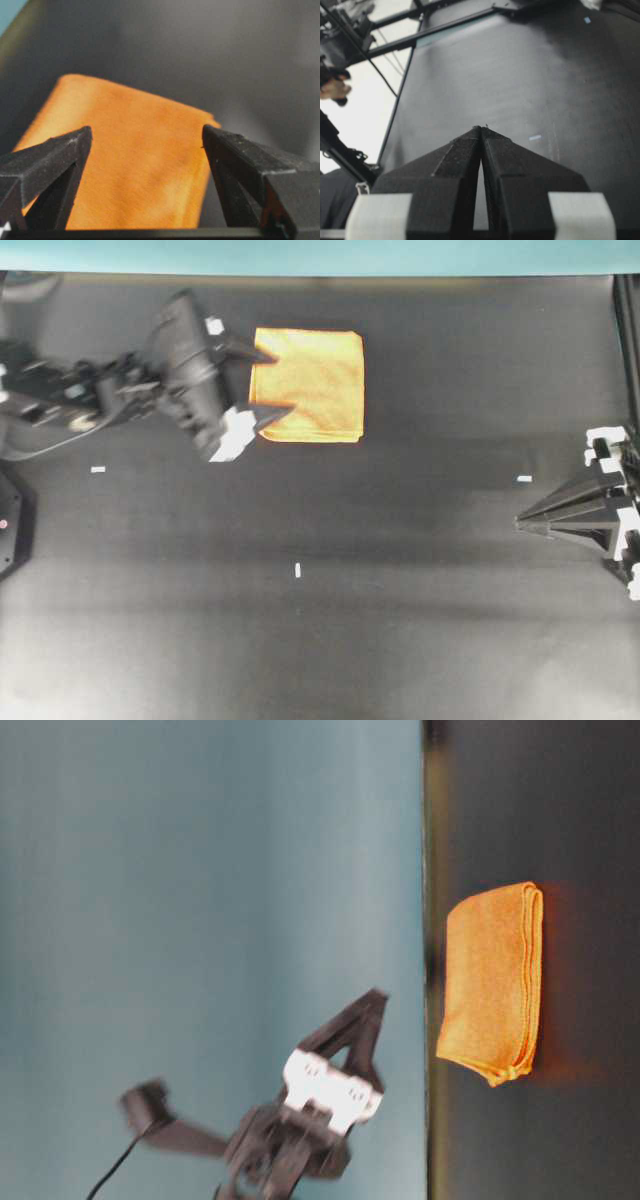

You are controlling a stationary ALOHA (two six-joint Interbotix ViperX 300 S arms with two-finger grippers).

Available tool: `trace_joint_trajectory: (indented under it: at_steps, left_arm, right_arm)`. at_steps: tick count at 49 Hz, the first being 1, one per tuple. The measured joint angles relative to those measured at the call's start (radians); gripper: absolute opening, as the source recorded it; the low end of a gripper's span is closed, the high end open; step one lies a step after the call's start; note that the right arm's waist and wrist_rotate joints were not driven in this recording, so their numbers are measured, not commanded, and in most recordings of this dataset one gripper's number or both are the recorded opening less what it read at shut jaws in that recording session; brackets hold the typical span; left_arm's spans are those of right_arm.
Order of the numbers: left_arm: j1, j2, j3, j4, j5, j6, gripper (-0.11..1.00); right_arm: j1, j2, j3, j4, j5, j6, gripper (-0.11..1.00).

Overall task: Push an orange cloth with the left arm to wipe the desk.
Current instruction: 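Lower the left gripper onto the orange cloth and press down, then push the cloth with the left gripper toward the near-left table area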

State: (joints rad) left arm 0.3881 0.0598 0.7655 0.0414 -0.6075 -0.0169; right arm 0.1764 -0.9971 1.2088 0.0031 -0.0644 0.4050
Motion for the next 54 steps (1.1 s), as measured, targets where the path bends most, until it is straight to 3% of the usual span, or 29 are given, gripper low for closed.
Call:
trace_joint_trajectory:
  at_steps: [14, 28, 41, 54]
  left_arm:
    - [0.028, 0.216, -0.170, 0.000, 0.041, -0.071, 0.85]
    - [0.043, 0.337, -0.293, 0.000, 0.196, -0.074, 0.86]
    - [0.043, 0.348, -0.313, 0.000, 0.261, -0.075, 0.86]
    - [0.009, 0.328, -0.252, 0.000, 0.261, -0.083, 0.86]
  right_arm:
    - [0.002, -0.003, 0.003, -0.002, 0.000, 0.000, 0.00]
    - [0.002, -0.003, 0.012, -0.002, -0.018, 0.000, 0.00]
    - [0.002, -0.003, 0.026, -0.002, -0.031, -0.002, 0.00]
    - [0.002, -0.008, 0.028, 0.000, -0.031, 0.000, 0.00]
